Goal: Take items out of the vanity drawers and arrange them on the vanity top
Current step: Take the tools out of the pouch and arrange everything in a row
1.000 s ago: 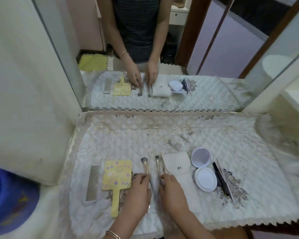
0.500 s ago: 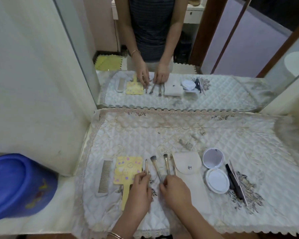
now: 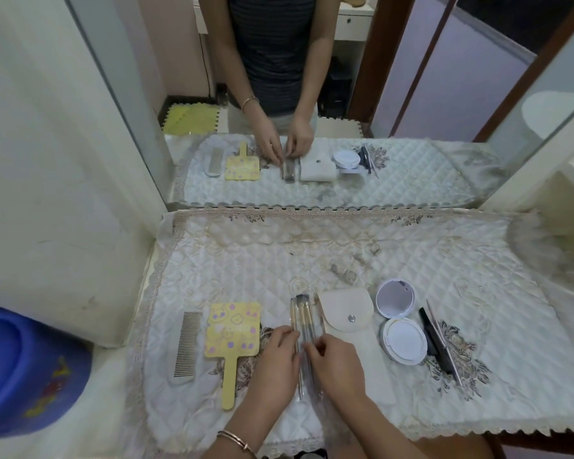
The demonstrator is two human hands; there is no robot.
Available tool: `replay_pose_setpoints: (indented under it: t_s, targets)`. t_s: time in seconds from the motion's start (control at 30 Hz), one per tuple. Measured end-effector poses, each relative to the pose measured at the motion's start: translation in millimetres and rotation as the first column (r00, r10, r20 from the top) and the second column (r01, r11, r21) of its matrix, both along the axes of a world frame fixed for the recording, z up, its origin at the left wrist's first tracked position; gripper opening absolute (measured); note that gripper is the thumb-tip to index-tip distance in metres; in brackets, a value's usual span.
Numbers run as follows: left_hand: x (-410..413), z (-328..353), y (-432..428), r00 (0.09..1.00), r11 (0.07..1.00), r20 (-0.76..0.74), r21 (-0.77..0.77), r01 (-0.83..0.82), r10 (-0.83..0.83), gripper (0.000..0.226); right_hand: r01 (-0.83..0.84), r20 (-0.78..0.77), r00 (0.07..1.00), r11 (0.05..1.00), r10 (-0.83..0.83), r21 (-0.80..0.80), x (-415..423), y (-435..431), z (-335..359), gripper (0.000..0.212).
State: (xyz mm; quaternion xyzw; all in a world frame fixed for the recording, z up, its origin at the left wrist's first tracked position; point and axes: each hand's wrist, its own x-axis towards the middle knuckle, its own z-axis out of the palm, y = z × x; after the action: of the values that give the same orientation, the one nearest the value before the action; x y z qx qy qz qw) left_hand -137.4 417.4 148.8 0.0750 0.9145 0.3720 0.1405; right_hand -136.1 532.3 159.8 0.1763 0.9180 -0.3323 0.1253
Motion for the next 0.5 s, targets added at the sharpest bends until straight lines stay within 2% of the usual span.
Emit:
replay_pose_setpoints:
  t_s: [0.07,0.13,0.17,0.23,0.27,0.37,0.43,0.5]
  targets:
    - [-0.4,0.2,-0.4,1.0,1.0,-0.002,-0.001,0.002,-0.002,0.039,-0.021,-0.036,0.999,1.0,0.021,-0.015,-0.5,1.3,1.2,0.025]
    - [-1.7,-0.5,-0.9,0.999,0.999,-0.038,-0.041,0.03,-0.031,0.042,-0.071,-0.094,0.993,0.996,0.075,0.046,0.2,5.8,0.6,0.014]
    - [-2.5,-0.5,-1.2,0.997,0.995,-0.05,-0.078,0.057,-0.061,0.044,-0.113,-0.107,0.986,0.984,0.129,0.14,1.3,8.0,0.3,0.02]
    - [-4.1,-1.0,-1.7,0.987,0.973,-0.055,-0.185,0.138,-0.151,0.049,-0.206,-0.138,0.947,0.876,0.291,0.436,4.7,13.3,-6.2,0.03]
    - [-4.6,-3.0,-1.4,0.977,0.952,-0.05,-0.243,0.188,-0.206,0.052,-0.234,-0.104,0.939,0.829,0.329,0.507,7.0,13.3,-6.3,0.031]
    - [-4.5,-5.0,0.0,0.965,0.92,-0.031,-0.311,0.237,-0.259,0.066,-0.277,-0.08,0.913,0.752,0.4,0.598,10.4,12.0,-10.0,0.035]
    - [-5.1,-5.3,1.0,0.96,0.9,-0.064,-0.369,0.23,-0.272,0.071,-0.293,-0.057,0.911,0.738,0.408,0.608,13.7,11.5,-10.6,0.028]
    - [-4.8,-3.9,1.9,0.961,0.908,-0.07,-0.352,0.226,-0.266,0.072,-0.294,-0.069,0.903,0.726,0.425,0.622,16.5,11.2,-13.5,0.021]
